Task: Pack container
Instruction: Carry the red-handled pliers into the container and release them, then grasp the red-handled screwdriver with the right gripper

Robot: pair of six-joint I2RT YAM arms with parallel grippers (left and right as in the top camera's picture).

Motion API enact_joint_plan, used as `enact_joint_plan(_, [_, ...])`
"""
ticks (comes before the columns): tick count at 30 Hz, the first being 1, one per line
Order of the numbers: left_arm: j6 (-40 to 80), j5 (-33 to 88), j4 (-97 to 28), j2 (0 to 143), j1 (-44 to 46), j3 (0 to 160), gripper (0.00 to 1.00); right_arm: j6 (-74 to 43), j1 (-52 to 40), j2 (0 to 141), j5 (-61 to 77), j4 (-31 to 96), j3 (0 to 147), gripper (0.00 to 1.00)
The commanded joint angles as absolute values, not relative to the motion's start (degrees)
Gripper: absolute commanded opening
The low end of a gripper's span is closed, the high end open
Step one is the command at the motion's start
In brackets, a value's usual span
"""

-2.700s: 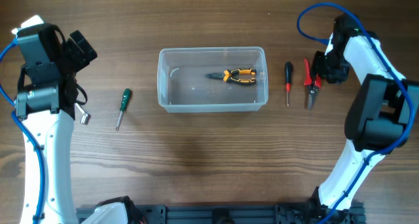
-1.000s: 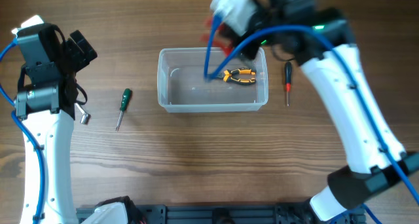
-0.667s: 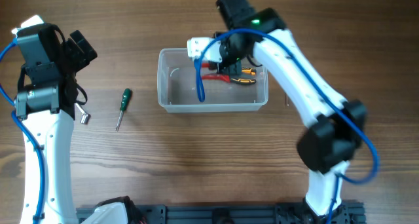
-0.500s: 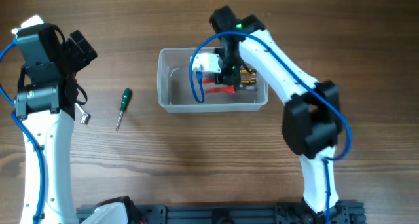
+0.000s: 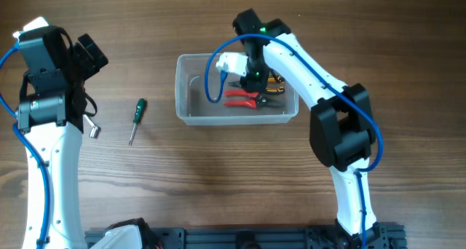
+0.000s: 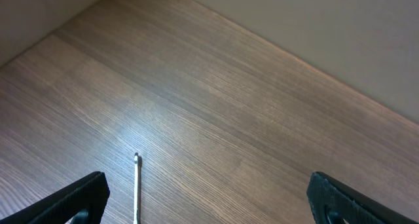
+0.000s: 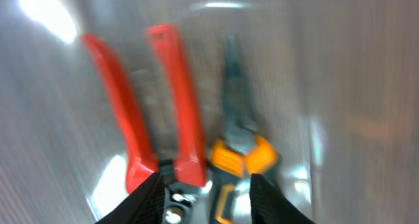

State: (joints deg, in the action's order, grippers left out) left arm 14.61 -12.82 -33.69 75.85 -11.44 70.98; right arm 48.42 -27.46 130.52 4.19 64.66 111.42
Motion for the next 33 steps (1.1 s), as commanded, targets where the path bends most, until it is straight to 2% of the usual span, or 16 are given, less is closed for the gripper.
enact_joint_plan(1, [13.7,-13.4,-33.5,76.0,-11.8,72.2,1.00,32.6,-23.7,120.7,2.3,63.7,116.0,0.44])
enact_joint_plan(4, [13.7,-13.4,-33.5,76.0,-11.8,72.2,1.00,18.5,-17.8,112.0,2.6,59.3,116.1,0.66])
enact_joint_plan(6, [13.7,-13.4,-33.6,76.0,-11.8,72.2,1.00,10.3,-12.7,109.1,2.6,58.5,116.1,0.70])
enact_joint_plan(9, [13.7,-13.4,-33.8,76.0,-11.8,72.2,1.00,-2.3,-3.4,109.3,2.6,61.1,114.4,0.69])
enact_joint_plan(14, [13.7,-13.4,-33.8,76.0,-11.8,72.2,1.00,-11.6,2.4,114.8,2.5,63.0,105.1,0.61])
enact_joint_plan(23, [13.7,-13.4,-33.8,76.0,-11.8,72.2,1.00,-13.5,0.5,119.7,2.9,54.1,90.2,0.57])
enact_joint_plan(27, [13.7,-13.4,-33.8,76.0,-11.8,72.2,1.00,-13.5,-0.1,119.7,2.4,48.9,86.1,0.49])
enact_joint_plan(33, [13.7,-13.4,-33.8,76.0,-11.8,72.2,1.00,-13.5,-0.2,119.7,2.3,43.4,80.9,0.48])
